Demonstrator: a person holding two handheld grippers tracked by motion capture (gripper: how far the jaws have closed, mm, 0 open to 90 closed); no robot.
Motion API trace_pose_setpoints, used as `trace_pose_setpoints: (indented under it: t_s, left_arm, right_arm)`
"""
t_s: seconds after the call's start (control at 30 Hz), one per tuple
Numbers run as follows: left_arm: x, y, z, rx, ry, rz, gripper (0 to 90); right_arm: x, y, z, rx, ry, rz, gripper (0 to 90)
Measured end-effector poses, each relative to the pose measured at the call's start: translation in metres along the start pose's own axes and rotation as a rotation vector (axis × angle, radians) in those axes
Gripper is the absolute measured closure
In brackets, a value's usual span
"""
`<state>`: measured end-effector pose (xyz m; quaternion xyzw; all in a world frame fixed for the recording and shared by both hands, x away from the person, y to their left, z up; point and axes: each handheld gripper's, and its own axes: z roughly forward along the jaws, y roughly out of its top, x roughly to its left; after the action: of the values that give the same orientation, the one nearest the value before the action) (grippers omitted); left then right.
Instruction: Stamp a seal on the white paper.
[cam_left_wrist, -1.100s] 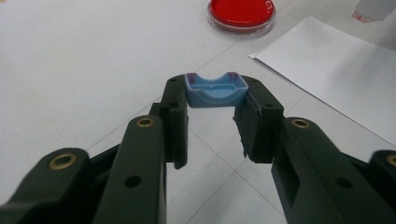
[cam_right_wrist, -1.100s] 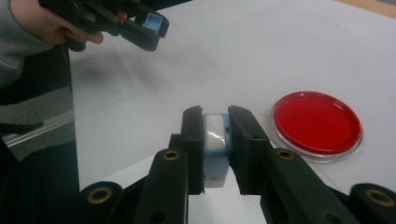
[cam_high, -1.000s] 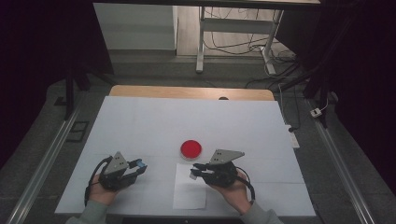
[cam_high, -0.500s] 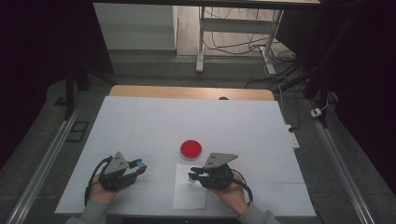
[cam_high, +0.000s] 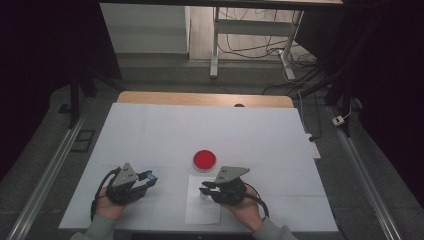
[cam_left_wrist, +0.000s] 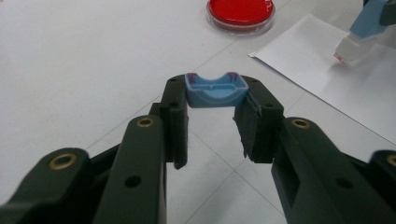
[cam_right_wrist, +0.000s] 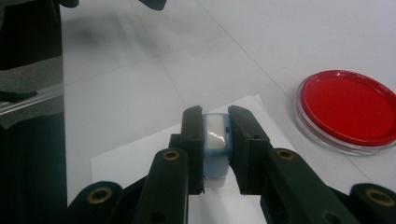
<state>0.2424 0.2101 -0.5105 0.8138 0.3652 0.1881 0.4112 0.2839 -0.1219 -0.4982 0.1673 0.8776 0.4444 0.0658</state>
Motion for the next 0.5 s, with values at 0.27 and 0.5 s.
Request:
trace_pose_setpoints:
  t_s: [0.27, 0.5]
  left_arm:
    - [-0.0001, 0.0001, -0.0001, 0.000, 0.000, 0.003, 65.4]
    - [0.0003, 0.0000, -0.0006, -0.001, 0.000, 0.002, 65.5]
  right_arm:
    - [-0.0013, -0.0011, 0.0027, 0.005, -0.016, -0.001, 75.5]
    - [-0.0011, -0.0019, 0.0073, 0.013, -0.011, -0.008, 75.5]
